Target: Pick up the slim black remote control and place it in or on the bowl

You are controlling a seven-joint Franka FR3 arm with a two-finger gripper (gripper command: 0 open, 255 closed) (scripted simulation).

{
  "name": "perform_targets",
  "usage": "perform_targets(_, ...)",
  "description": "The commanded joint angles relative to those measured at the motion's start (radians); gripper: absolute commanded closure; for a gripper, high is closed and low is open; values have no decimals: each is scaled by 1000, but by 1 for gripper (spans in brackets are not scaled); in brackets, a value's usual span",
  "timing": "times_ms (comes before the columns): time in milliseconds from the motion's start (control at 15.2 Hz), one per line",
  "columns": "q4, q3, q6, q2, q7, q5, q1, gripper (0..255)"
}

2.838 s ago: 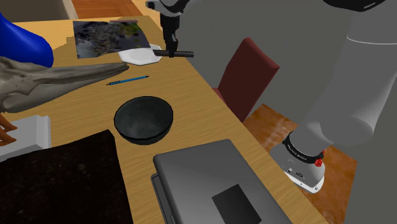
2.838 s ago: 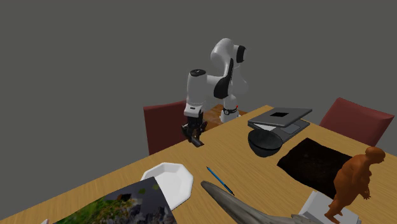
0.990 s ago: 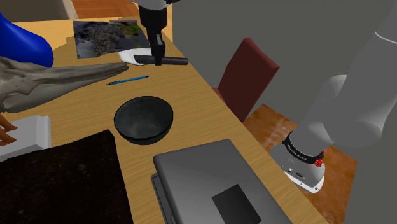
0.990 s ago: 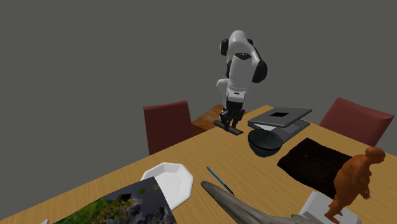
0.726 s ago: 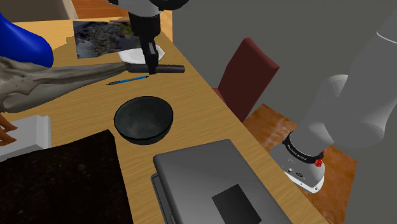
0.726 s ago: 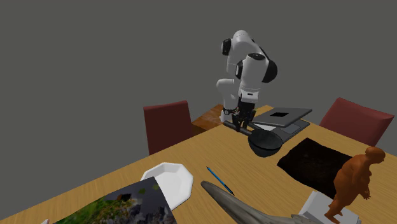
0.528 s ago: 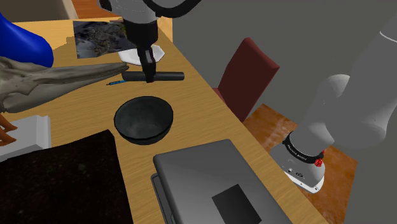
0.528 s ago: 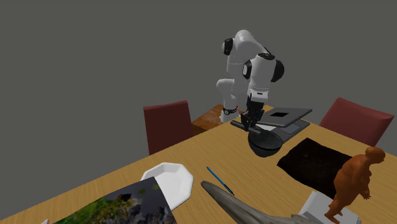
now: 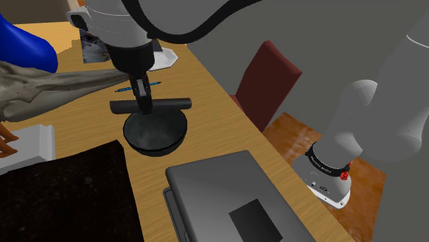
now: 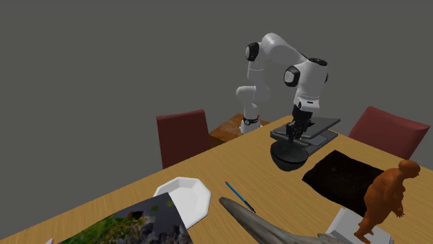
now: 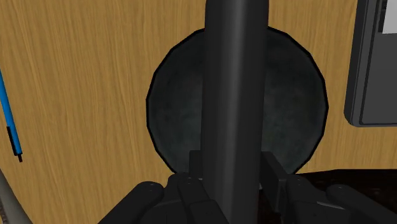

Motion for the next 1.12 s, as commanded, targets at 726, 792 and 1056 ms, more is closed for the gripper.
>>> perform_targets(726,-101,5,143,46,42,-24,12,255)
perform_targets(792,-101,5,143,46,42,-24,12,255)
perform_targets(1056,-101,5,143,46,42,-24,12,255)
